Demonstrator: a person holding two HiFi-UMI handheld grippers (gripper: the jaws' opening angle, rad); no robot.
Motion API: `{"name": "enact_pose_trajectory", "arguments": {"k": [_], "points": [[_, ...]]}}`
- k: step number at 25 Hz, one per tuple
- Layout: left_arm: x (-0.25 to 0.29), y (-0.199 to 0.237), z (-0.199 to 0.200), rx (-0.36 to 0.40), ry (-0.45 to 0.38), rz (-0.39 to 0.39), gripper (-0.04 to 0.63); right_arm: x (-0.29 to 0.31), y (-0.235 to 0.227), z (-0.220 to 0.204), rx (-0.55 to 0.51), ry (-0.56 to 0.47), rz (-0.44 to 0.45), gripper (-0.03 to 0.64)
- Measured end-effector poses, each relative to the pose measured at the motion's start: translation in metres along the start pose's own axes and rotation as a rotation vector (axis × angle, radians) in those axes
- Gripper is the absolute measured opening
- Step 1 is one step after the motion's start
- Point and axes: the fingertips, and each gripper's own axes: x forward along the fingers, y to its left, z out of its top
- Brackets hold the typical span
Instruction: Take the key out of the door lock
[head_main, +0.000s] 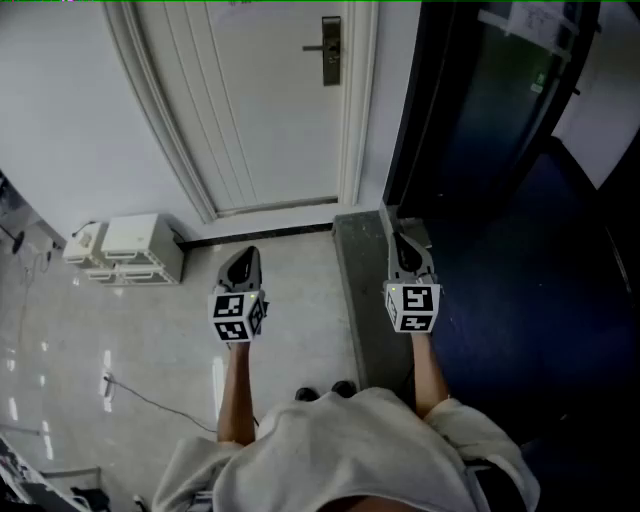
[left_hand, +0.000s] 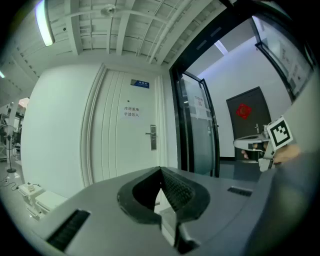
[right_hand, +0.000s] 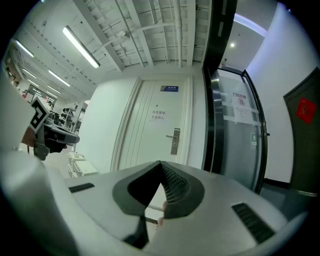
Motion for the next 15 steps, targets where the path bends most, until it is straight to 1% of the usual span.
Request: {"name": "enact_pose_trajectory", "arguments": {"k": [15], "points": [[0.007, -0.018, -0.002, 0.005, 0.011, -0.001, 0.017, 0.001, -0.005, -0.006, 0.004, 0.007, 0.031, 0.023]]}}
